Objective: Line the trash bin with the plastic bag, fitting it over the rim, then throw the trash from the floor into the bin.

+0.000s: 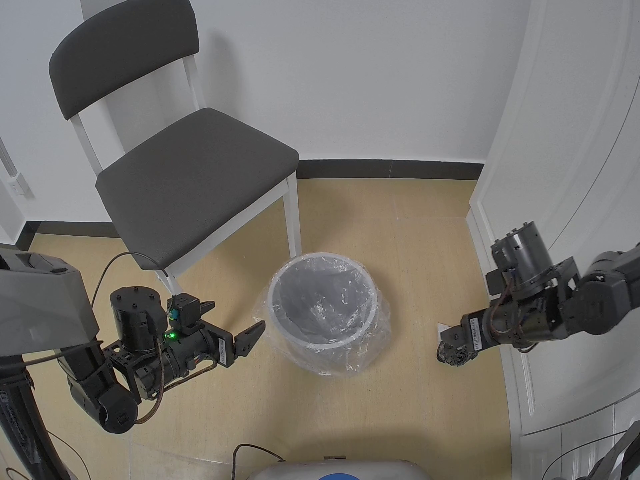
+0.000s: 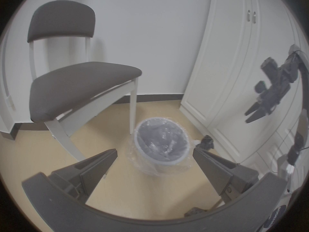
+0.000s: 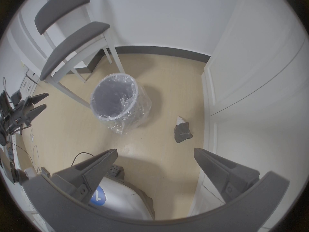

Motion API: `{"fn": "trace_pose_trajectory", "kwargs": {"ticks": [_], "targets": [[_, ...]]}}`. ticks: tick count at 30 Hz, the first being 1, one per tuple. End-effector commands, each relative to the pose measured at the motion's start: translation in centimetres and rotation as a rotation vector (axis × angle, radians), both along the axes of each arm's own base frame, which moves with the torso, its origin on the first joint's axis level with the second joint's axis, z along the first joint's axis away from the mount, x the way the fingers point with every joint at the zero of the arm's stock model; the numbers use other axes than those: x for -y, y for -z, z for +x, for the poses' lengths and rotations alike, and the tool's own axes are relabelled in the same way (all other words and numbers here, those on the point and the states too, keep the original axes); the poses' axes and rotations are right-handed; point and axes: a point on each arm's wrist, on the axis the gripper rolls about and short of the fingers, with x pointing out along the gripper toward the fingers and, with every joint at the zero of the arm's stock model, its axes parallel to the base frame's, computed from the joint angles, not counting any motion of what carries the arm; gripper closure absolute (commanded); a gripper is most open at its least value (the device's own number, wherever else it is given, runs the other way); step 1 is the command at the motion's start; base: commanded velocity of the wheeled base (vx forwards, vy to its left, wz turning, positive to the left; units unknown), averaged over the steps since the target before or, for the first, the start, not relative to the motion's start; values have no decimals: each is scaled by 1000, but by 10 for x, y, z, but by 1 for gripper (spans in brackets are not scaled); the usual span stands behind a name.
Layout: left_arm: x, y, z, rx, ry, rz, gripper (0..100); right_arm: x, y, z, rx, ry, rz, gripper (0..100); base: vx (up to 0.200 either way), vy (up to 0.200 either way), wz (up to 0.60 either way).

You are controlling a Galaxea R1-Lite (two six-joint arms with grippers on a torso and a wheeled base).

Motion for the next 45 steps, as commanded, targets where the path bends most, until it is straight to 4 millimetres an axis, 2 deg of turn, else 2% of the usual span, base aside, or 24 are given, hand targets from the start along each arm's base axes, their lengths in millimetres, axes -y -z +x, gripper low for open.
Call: {"fn": "trace_pose_trajectory", "kwargs": {"ticks": [1, 5, 9, 12, 16, 20, 22, 23, 24, 27, 30, 31, 32, 38, 40, 41, 45], "targets": [[3, 0, 7, 29, -43, 20, 0, 25, -25, -38, 104, 13, 55, 0, 0, 0, 0], [2, -1, 5, 31, -41, 21, 0, 39, -18, -64, 148, -16, 36, 0, 0, 0, 0], [-1, -7, 2, 45, -47, 13, 0, 47, -10, -80, 224, -51, 41, 0, 0, 0, 0], [-4, -11, -2, 51, -53, 5, 0, 50, -1, -84, 280, -48, 75, 0, 0, 0, 0], [-10, -17, -5, 63, -68, 0, 0, 54, 16, -77, 232, -28, 70, 0, 0, 0, 0], [-18, -26, -16, 74, -82, -5, 0, 65, 52, -40, 47, 11, 83, 0, 0, 0, 0], [-20, -29, -20, 80, -85, -7, 0, 70, 72, -9, -25, 44, 101, 0, 0, 0, 0], [-21, -29, -21, 80, -87, -7, 0, 71, 75, -4, -32, 50, 101, 0, 0, 0, 0], [-21, -32, -23, 87, -87, -10, 0, 76, 95, 24, -73, 100, 97, 0, 0, 0, 0], [-21, -34, -23, 94, -87, -13, 0, 80, 128, 70, -101, 157, 95, 0, 0, 0, 0], [-22, -33, -22, 91, -89, -13, 0, 86, 151, 110, -87, 199, 99, 0, 0, 0, 0], [-22, -33, -22, 91, -89, -13, 0, 86, 151, 112, -85, 199, 99, 0, 0, 0, 0], [-23, -32, -21, 88, -97, -11, 0, 88, 165, 136, -83, 212, 98, 0, 0, 0, 0], [-34, -35, -13, 107, -143, -15, 0, 97, 164, 197, -150, 263, 91, 0, 0, 0, 0], [-34, -35, -13, 107, -144, -15, 0, 98, 165, 200, -151, 266, 92, 0, 0, 0, 0], [-37, -36, -11, 115, -155, -17, 0, 105, 172, 219, -171, 290, 90, 0, 0, 0, 0], [-38, -37, -9, 120, -161, -17, 0, 121, 192, 243, -210, 343, 54, 0, 0, 0, 0]]}}
